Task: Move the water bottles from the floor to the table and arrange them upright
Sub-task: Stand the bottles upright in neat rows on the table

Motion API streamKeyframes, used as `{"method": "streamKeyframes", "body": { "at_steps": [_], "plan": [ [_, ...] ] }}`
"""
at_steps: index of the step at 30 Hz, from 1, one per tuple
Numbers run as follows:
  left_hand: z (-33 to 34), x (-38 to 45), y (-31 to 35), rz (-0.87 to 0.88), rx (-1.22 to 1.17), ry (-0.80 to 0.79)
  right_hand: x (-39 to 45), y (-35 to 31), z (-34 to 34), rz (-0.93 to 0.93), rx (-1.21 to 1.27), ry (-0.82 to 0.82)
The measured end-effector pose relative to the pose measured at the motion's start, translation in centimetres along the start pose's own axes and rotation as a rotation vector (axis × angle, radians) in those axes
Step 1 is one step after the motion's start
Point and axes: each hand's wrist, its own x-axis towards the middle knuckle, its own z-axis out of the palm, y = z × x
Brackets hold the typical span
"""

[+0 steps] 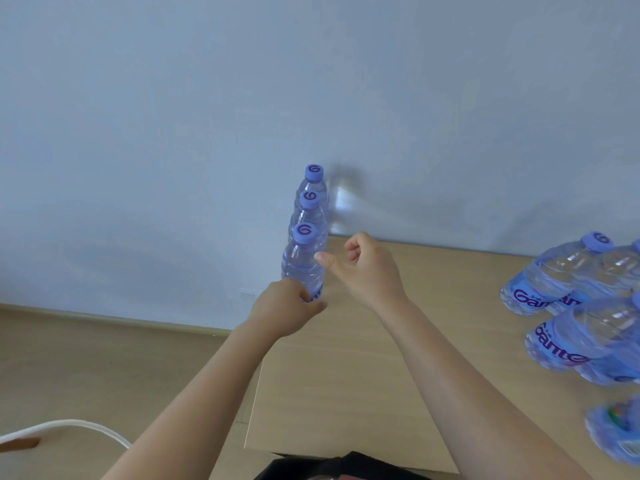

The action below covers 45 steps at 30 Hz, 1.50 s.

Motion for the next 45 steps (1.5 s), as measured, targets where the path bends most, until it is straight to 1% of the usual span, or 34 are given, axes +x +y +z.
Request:
{"method": "streamKeyframes", "body": {
  "at_steps": [4,6,10,14,16,20,22,25,29,33,37,39,43,45],
  "plan": [
    [1.8,-0.4,3.4,0.095,-0.070,-0.083,-1.3,2.1,-2.8,0.005,-0.003,0.063],
    [2.9,-0.7,5.6,0.165,-0.051,-0.133,-2.0,3.1,-4.4,0.021,-0.002,0.091],
    [5.7,-1.3,10.6,0.304,-0.031,-0.285,-3.4,5.4,-7.9,0.068,-0.022,0.096],
    [7.6,-2.0,14.9,0.427,-0.002,-0.302,-4.5,7.1,-10.6,0.109,-0.018,0.088],
    [8.1,-2.0,16.2,0.459,-0.011,-0.291,-4.8,7.7,-11.5,0.121,-0.002,0.075],
    [9.3,-2.1,18.3,0.541,0.023,-0.271,-5.1,8.6,-13.4,0.122,-0.020,0.143],
    [10.2,-2.4,19.0,0.549,0.005,-0.305,-5.4,9.3,-14.2,0.147,-0.018,0.168],
    [11.6,-2.4,19.0,0.514,-0.044,-0.363,-5.9,10.5,-15.0,0.193,0.009,0.167],
    [12.3,-2.2,18.9,0.494,-0.095,-0.389,-6.0,11.3,-15.5,0.189,-0.013,0.192],
    [12.0,-1.7,18.7,0.491,-0.104,-0.355,-5.7,11.3,-15.3,0.169,-0.025,0.177],
    [10.1,-1.0,16.6,0.393,-0.128,-0.300,-4.5,9.9,-14.1,0.113,-0.031,0.146],
    [8.5,-0.8,15.0,0.329,-0.136,-0.229,-3.6,8.8,-13.0,0.080,-0.035,0.112],
    [4.5,-1.1,11.3,0.239,-0.100,-0.007,-2.0,5.7,-10.0,-0.009,-0.038,0.017],
    [2.7,-1.4,9.3,0.184,-0.111,0.058,-1.2,3.8,-8.4,-0.070,-0.049,-0.018]
  ]
}}
